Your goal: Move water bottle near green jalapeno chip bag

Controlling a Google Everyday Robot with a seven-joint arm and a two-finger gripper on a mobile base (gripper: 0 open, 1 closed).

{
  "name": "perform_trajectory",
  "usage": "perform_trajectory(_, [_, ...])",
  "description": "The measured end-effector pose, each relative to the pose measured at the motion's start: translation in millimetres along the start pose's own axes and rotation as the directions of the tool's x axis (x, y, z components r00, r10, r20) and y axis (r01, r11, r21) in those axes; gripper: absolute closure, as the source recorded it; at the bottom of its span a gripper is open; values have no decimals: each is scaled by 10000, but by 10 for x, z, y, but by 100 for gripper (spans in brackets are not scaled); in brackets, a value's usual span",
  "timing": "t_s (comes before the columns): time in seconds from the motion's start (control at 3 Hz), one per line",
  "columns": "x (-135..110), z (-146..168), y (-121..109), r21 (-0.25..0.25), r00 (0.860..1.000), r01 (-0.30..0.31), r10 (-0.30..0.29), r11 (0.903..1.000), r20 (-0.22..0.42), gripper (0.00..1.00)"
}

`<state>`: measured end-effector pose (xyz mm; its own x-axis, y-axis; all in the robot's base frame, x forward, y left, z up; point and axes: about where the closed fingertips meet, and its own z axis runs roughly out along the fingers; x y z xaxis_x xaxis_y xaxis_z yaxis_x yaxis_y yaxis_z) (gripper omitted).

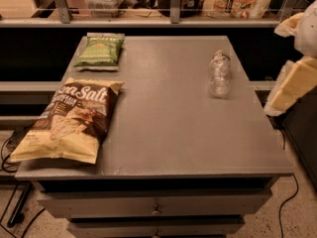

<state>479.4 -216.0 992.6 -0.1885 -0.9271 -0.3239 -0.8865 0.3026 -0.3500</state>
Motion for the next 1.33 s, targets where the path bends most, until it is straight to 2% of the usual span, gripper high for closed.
perform_trajectory(0.67, [-15, 4, -28, -15, 9998, -43, 43, 10000, 203, 0])
perform_trajectory(1.0, [-6, 143, -182, -19, 9905, -939, 937, 9956, 1011, 0])
perform_trajectory(1.33, [21, 425, -433, -550, 9418, -2438, 2500, 9683, 2249, 0])
